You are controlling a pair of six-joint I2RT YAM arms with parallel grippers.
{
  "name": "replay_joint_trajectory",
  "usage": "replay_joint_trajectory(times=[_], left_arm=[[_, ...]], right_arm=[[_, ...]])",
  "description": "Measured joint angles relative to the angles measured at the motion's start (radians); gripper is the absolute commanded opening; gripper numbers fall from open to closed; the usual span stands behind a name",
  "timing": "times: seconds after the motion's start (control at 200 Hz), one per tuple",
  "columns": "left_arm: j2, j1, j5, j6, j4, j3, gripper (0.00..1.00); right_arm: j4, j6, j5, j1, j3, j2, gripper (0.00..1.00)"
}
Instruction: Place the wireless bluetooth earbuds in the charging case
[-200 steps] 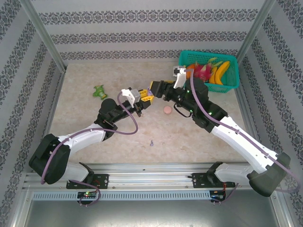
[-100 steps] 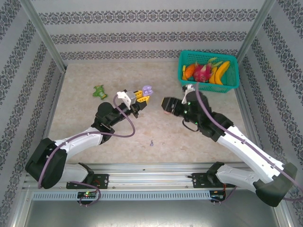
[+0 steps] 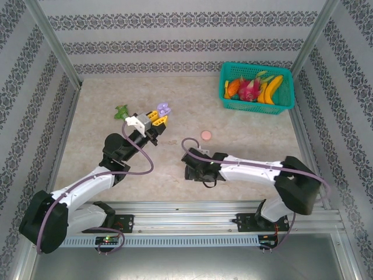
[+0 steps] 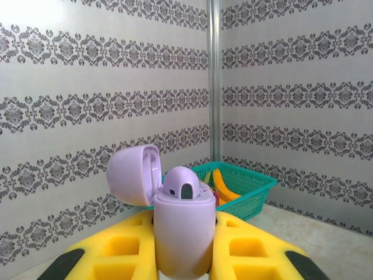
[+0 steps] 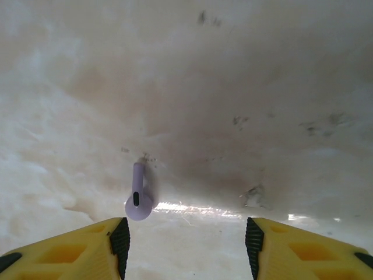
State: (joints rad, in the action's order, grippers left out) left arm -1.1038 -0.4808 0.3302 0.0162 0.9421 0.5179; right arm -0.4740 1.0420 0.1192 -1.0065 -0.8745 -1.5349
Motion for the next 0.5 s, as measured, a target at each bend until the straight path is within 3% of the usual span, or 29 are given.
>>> replay_joint_trajectory(times=[0.505], left_arm=[[0.024, 0.003, -0.019, 0.000, -0.030, -0.007, 0.00]], right_arm=[[0.069, 0.030, -0.058, -0.045, -0.085, -0.177, 0.54]])
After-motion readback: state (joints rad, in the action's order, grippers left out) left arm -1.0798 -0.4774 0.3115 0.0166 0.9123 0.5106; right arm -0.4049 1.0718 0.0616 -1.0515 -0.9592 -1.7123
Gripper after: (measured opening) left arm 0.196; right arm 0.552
